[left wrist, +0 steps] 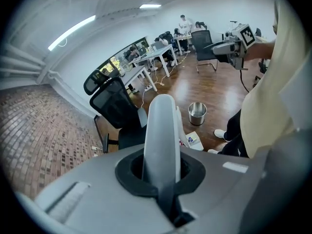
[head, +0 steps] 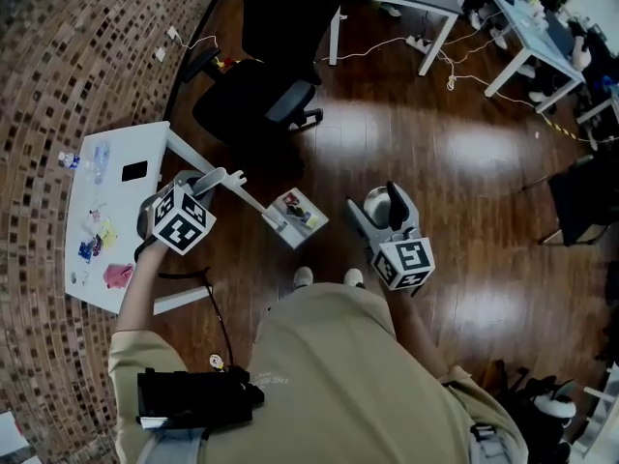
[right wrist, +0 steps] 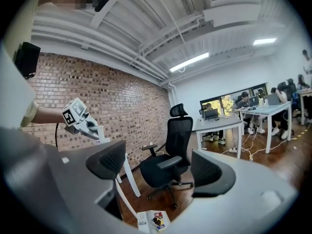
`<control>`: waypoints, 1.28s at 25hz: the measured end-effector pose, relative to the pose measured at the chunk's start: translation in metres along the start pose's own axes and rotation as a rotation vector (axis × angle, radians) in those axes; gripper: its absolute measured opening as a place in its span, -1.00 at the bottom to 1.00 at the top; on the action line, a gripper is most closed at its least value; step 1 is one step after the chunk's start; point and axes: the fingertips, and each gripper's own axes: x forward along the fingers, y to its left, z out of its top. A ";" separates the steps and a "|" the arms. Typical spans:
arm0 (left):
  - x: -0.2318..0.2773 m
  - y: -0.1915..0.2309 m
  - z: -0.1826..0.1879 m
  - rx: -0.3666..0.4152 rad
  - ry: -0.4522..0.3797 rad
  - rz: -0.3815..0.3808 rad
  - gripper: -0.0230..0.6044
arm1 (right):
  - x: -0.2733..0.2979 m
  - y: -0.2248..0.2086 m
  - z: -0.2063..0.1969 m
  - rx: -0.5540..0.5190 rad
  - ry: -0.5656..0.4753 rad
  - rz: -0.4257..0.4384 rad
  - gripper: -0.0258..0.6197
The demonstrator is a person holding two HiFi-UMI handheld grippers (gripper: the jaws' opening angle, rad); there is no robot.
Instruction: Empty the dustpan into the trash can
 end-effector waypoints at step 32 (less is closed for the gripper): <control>0.032 -0.081 0.343 0.610 -0.270 -0.064 -0.93 | -0.247 -0.126 -0.030 0.169 -0.163 -0.612 0.28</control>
